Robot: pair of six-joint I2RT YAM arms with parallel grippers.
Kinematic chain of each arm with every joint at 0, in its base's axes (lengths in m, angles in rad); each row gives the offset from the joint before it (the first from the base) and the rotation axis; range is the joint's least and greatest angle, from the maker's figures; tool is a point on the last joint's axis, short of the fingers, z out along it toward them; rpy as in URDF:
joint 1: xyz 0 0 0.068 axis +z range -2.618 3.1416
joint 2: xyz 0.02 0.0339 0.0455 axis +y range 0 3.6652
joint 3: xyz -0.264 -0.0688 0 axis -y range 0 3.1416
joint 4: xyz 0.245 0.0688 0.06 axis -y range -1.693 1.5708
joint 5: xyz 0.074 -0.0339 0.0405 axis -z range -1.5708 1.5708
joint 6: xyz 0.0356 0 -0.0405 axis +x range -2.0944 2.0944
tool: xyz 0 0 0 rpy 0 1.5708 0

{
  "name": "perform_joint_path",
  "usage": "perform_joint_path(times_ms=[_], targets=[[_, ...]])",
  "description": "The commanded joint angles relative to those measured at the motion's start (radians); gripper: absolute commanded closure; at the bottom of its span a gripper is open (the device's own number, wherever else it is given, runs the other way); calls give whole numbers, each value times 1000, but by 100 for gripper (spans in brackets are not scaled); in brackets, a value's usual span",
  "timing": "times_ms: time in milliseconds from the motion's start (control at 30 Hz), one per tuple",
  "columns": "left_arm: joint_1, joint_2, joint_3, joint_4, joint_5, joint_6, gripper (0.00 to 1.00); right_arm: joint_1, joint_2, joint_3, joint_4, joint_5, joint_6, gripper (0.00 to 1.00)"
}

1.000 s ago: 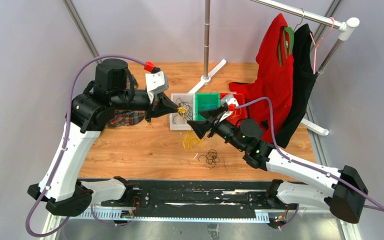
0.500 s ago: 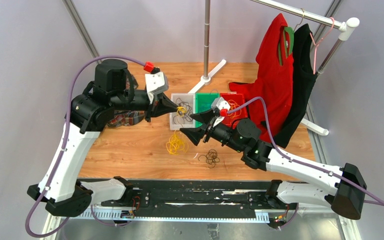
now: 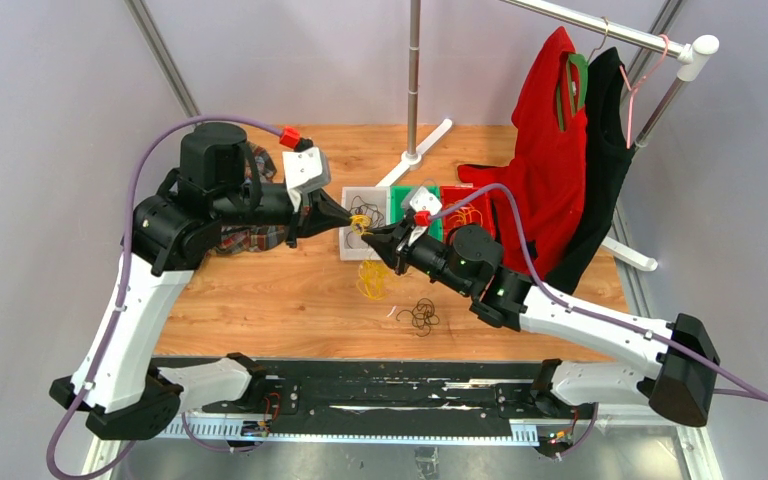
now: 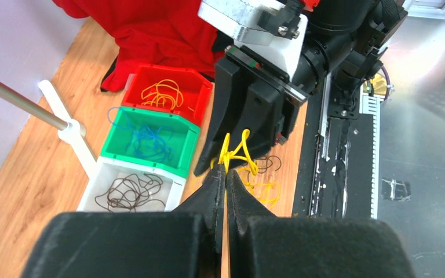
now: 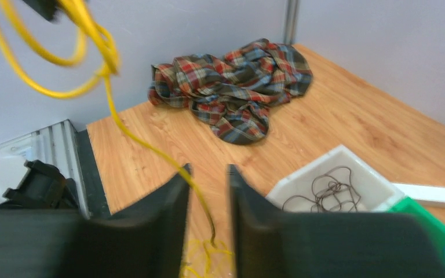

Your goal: Untangle the cables

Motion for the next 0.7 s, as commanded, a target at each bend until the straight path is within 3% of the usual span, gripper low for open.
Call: perform_joint_path(times_ms=[0,300,400,467,533,667], targets=[[-10,-63,-21,-11,-15,2,100,9,-58,17,-13,149,-82,96],[-10,-220,-258,-25,-303,144,99,-18,-211,7,-77,232,-119,99],[-9,-244,-315,-25,-398,176,92,-17,-219,23,-102,225,-130,99],[-9,-247,-330,-19,-417,184,79,-18,-213,38,-116,205,-128,99],[-9,-243,-323,-17,-394,177,57,-18,-200,59,-134,178,-122,99],[-10,-228,-270,-17,-259,159,36,-15,-169,88,-171,136,-115,99]])
